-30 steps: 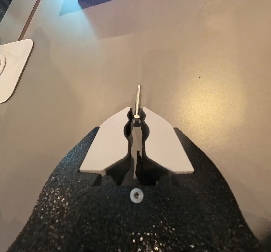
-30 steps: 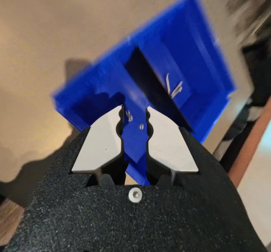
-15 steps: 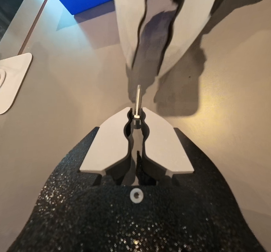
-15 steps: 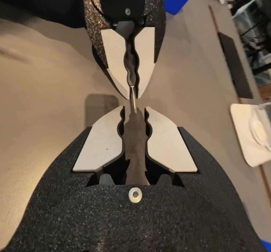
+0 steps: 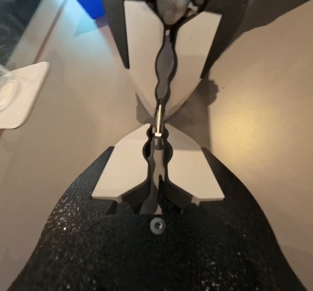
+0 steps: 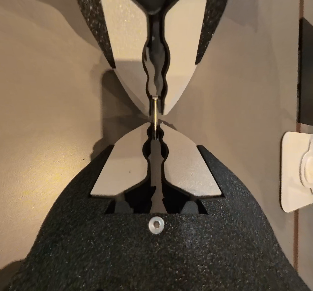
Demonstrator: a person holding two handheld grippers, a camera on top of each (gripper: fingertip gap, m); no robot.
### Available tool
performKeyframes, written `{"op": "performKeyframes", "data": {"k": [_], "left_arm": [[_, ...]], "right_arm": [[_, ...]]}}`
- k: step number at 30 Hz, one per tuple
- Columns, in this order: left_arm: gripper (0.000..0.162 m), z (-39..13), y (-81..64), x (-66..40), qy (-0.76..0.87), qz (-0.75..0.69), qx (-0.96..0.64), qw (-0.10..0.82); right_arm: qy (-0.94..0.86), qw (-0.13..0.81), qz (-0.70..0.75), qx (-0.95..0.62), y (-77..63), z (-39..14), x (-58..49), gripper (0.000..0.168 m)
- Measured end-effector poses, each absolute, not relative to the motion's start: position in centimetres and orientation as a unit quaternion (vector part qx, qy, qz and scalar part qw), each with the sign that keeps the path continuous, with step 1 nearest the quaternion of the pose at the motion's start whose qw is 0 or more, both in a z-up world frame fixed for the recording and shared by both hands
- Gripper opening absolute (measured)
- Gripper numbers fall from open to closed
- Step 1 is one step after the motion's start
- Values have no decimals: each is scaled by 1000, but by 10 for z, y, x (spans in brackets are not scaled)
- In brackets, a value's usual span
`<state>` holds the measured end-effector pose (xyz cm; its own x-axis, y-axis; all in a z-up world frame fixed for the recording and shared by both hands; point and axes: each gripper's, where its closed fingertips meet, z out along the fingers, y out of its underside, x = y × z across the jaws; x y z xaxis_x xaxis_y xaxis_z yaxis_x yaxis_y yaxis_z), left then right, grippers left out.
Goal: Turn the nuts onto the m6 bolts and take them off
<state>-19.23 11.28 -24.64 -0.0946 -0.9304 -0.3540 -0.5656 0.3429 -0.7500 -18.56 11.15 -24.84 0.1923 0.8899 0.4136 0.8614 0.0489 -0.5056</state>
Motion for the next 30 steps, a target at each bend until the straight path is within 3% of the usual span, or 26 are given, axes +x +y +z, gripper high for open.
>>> {"op": "performKeyframes", "data": {"k": [1,6,10,13,20,30], "left_arm": [[18,-243,117,-191,697,-209,-533,432],[55,-212,132,-191,638,-210,-540,507],[55,-204,150,-197,569,-241,-591,518],[57,-207,158,-200,540,-258,-618,510],[52,-202,163,-203,522,-246,-621,531],[49,-207,159,-198,539,-236,-617,523]], "right_arm": [[-632,350,17,-691,112,-246,-184,6],[-595,378,-49,-708,113,-211,-159,5],[-479,426,-257,-724,107,-113,-47,6],[-364,377,-350,-777,95,-70,68,5],[-390,126,-224,-884,133,-166,185,5],[-376,58,-118,-917,164,-238,189,5]]}}
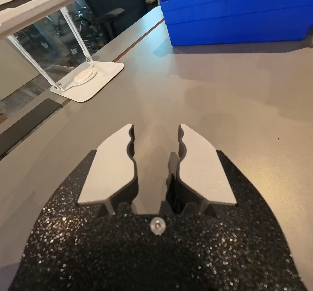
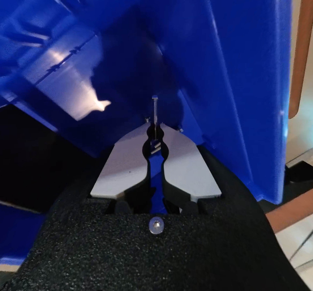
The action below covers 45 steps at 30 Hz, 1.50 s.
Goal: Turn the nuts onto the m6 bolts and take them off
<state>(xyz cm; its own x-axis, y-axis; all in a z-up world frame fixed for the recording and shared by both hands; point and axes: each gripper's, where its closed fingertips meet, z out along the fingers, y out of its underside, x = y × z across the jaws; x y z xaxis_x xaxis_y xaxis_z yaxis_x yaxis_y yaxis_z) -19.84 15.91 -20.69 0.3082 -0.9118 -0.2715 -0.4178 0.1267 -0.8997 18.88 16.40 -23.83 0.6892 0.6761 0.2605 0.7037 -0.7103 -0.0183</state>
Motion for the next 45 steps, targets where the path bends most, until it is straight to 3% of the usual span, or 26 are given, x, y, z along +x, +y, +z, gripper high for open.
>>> {"op": "performKeyframes", "data": {"k": [8,12,15,19,28,35,38,42,45], "left_arm": [[49,-206,161,-200,539,-225,-615,530],[48,-200,166,-204,523,-218,-617,546],[47,-193,174,-209,495,-206,-625,568],[43,-182,182,-216,468,-181,-618,605],[43,-169,181,-233,449,-110,-618,636],[41,-105,149,-287,388,-48,-638,663],[56,-83,145,-325,359,-27,-663,656],[125,-100,163,-376,311,-4,-759,572],[130,-128,172,-410,301,47,-804,511]], "right_arm": [[-343,99,-145,-923,163,-226,197,28],[-305,231,-161,-910,167,-170,180,25],[-265,361,-82,-890,154,-120,126,21],[-263,452,-42,-851,115,-84,63,21],[-218,514,-170,-812,35,-89,35,21],[-107,608,-137,-775,-3,-80,29,20],[-83,638,-101,-759,-14,-76,24,20],[-78,653,-74,-750,-27,-74,18,21],[-85,659,-64,-745,-36,-74,13,21]]}}
